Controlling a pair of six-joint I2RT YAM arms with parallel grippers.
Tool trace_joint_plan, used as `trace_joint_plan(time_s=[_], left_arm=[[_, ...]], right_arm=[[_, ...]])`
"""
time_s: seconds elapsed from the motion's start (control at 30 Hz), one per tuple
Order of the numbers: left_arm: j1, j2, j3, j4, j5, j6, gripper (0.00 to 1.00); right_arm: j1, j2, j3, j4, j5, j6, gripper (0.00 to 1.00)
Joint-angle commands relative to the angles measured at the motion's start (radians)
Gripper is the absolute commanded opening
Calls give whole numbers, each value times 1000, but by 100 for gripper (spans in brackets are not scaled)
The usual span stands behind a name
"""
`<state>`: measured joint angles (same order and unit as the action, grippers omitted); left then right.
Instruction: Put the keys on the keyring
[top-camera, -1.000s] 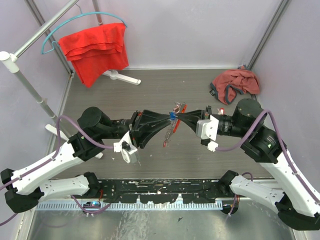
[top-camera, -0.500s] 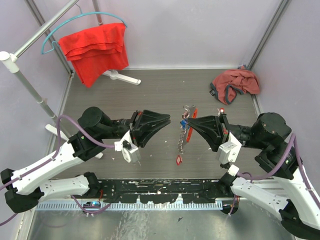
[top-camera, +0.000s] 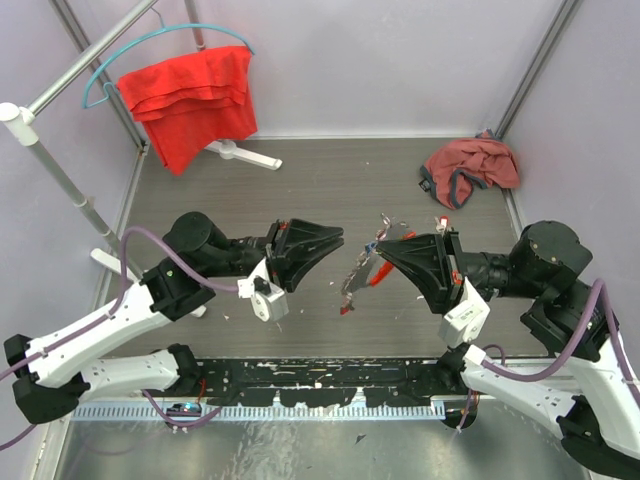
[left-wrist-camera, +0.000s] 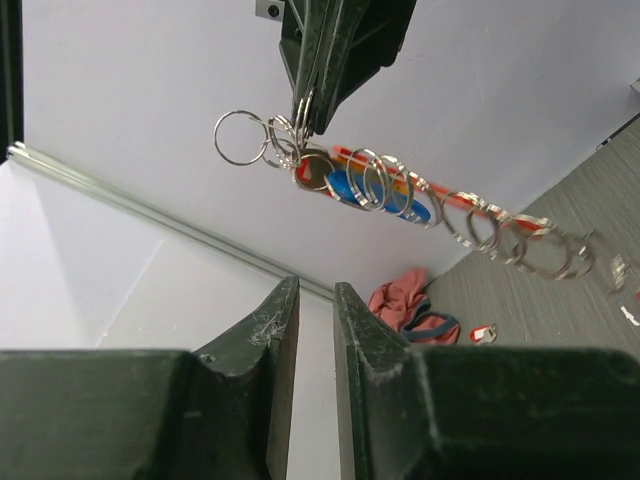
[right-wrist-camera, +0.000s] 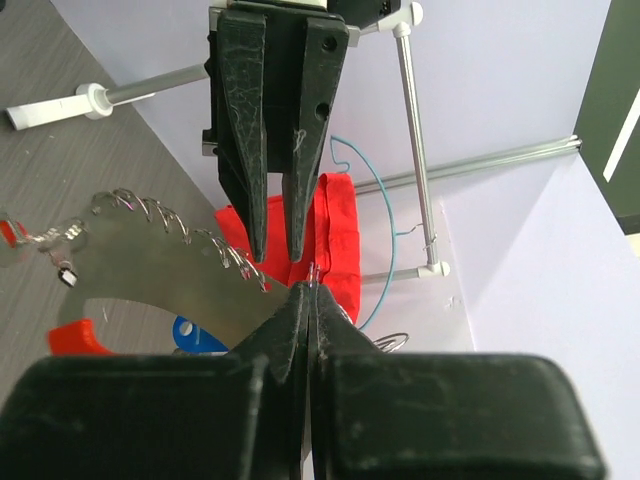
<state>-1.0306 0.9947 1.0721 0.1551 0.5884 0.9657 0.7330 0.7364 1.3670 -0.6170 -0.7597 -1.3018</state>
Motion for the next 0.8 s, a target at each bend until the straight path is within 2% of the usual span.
trace_joint_plan(time_s=[0.0,0.13,0.23,0.37,0.6,0.77], left_arm=[[-3,11,42,-12,-25,-33,28],[-4,33,58,-59,-73,-132,32],[-4,37,40,-90,-136,-217,34],[-4,15,-20,-127,-211,-313,33],[-3,-20,-135,-195,-394,-505,33],[-2,4,-170,-240,-659,-746,41]], right_arm=[[3,-14,41,28,-4,-12,1],[3,-6,57,51,105,170,1],[3,9,43,81,246,395,1],[3,32,-5,102,419,578,1],[3,88,-110,134,674,760,1],[3,138,-166,146,735,861,1]])
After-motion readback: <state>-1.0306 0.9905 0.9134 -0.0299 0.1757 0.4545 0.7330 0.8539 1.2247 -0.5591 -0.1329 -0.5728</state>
